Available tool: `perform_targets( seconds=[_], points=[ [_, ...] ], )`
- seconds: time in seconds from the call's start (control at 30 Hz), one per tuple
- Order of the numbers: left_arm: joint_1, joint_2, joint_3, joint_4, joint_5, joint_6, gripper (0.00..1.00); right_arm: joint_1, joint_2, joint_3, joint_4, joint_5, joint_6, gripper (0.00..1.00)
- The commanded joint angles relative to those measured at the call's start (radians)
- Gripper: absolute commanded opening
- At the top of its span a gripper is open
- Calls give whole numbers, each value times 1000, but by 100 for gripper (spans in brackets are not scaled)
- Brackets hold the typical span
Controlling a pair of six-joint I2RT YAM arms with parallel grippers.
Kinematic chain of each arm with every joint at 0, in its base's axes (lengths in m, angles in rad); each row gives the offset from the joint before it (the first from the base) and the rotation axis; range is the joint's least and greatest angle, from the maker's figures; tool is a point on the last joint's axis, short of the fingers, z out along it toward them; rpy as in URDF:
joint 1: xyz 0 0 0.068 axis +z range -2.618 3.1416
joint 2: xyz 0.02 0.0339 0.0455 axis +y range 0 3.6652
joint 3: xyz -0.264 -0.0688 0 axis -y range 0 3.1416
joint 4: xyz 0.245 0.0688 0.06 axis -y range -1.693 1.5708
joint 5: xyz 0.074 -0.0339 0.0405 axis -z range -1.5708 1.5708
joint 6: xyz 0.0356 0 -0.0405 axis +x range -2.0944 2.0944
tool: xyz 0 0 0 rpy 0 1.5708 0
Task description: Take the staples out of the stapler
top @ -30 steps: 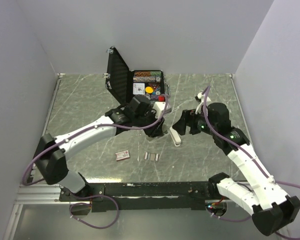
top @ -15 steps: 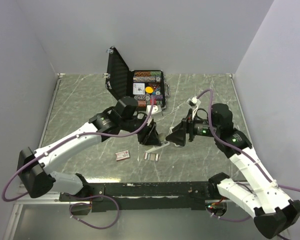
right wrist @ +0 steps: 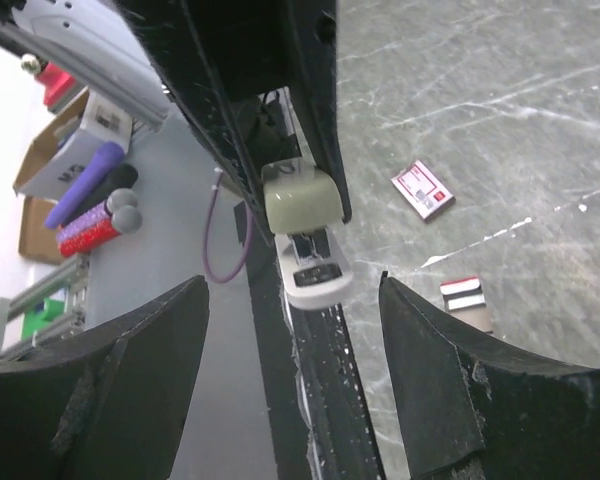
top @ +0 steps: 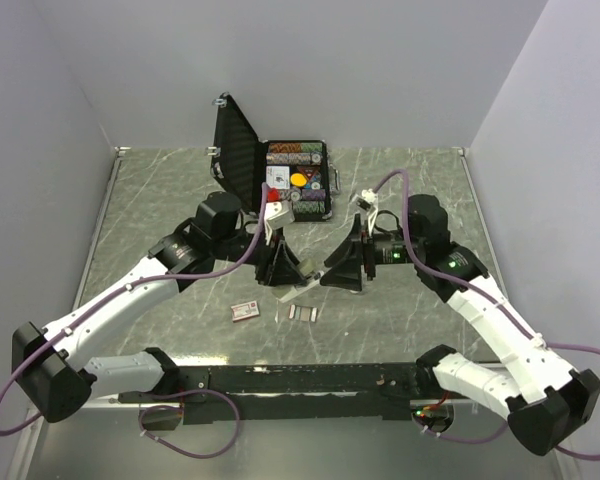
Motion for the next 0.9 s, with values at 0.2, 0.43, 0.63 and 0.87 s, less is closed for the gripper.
perform_targets(
  seconds=[0.2, 0.43, 0.63, 0.87],
  points=[
    [33, -26, -16, 117, 102, -60, 1, 46, 83, 112, 15, -39, -107, 71],
    [45, -27, -19, 149, 134, -80, 1, 59, 103, 104, 25, -49, -121, 66],
    [50, -20, -19, 156, 157, -86, 1, 73, 123, 103, 38, -63, -121, 53],
    [50, -20, -19, 152, 167, -80, 1, 87, 123, 97, 70, -63, -104, 44]
  ],
)
